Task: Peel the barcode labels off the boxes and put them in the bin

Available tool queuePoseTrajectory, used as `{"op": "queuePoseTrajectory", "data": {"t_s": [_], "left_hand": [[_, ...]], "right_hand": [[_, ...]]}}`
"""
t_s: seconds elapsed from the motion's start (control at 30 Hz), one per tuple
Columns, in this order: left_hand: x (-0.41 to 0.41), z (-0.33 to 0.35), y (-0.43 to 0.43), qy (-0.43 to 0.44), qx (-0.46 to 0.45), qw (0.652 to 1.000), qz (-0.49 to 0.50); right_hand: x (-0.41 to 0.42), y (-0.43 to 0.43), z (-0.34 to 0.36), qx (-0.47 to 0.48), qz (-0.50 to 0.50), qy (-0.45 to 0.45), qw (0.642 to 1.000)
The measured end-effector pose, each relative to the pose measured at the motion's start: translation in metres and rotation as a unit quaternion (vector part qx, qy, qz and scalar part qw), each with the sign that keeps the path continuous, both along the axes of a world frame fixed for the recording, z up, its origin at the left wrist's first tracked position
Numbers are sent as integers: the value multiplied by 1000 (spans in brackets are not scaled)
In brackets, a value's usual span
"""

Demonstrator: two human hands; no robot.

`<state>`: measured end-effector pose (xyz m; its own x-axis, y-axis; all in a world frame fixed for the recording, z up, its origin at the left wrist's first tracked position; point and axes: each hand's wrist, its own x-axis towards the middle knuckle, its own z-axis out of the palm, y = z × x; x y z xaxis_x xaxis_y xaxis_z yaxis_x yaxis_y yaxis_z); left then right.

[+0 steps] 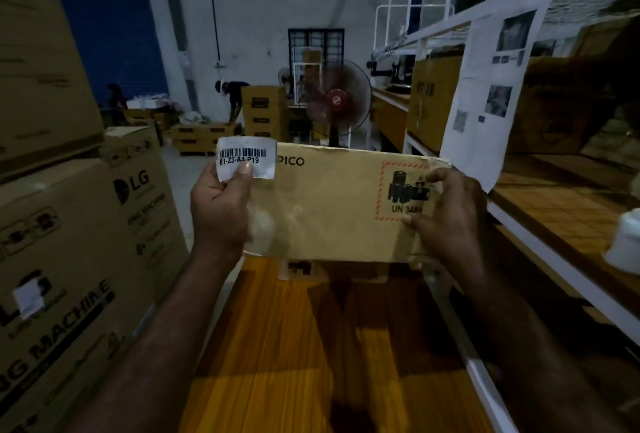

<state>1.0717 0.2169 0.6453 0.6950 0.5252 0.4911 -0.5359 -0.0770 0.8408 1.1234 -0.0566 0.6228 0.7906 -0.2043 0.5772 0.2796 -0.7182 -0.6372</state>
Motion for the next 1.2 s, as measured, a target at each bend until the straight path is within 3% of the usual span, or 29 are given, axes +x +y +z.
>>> {"op": "queuePoseTrajectory", "data": {"t_s": [0.17, 0.27, 0.37, 0.5, 0.6, 0.7, 0.8, 0.93, 1.2], "left_hand": [[43, -20, 9, 47, 24, 998, -32], [61, -38, 5, 113, 52, 991, -55], [80, -56, 2, 184, 67, 978, -67], [89, -62, 0, 233, 131, 962, -55], [78, -61, -6, 222, 184, 957, -18], [61, -67, -9, 227, 227, 947, 2], [37, -73, -5, 251, 186, 948, -65], [5, -82, 22, 275, 137, 945, -110], [-102, -121, 83, 309, -26, 951, 14]], "right_hand": [[56, 15, -21, 5, -42, 31, 999], [85, 17, -43, -41, -40, 63, 996], [105, 13, -63, -31, 52, 112, 992], [107, 20, -78, -113, 88, 227, 963], [84, 42, -77, 14, 141, 226, 964], [62, 72, -72, 134, 236, 198, 942], [42, 102, -62, 203, 339, 216, 893], [19, 139, -59, 189, 427, 227, 855], [-42, 231, -96, 134, 527, 266, 796]]}}
